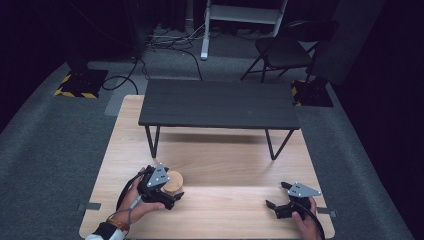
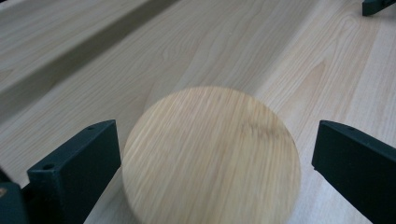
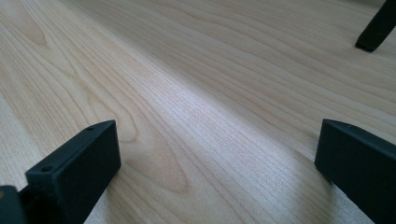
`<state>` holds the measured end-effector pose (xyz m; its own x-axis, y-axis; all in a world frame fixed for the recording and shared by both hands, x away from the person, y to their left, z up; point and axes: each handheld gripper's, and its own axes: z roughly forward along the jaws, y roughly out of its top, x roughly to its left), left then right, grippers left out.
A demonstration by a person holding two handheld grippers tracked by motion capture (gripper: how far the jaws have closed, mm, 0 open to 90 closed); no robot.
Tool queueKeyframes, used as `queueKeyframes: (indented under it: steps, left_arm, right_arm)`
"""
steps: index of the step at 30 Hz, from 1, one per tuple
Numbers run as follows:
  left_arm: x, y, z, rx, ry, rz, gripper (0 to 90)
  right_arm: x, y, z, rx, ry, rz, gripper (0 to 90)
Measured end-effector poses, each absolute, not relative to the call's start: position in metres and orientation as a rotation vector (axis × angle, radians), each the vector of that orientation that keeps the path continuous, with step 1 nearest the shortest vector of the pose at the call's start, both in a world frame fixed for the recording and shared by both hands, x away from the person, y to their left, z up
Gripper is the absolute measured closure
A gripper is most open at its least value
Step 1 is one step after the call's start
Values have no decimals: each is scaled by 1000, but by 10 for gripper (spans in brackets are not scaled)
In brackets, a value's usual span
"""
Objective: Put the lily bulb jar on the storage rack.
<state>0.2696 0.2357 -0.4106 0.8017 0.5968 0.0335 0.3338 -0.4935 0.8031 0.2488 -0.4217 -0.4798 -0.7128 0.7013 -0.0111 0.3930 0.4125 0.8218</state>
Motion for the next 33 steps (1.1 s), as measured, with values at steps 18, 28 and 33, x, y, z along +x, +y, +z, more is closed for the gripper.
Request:
queueKeyframes:
  steps: [18,28,33]
  left_arm:
    - [275,226,-429,2151,675,426,231]
    - [280,226,-418,2161,690,404,243]
    - [284,225,-391,2129,684,394,243]
  right_arm:
    - [249,-422,-480,934,2324,1211,0]
    - [249,-423,-480,932,2326,1211,0]
    - [249,-423,-480,932,2326,1211,0]
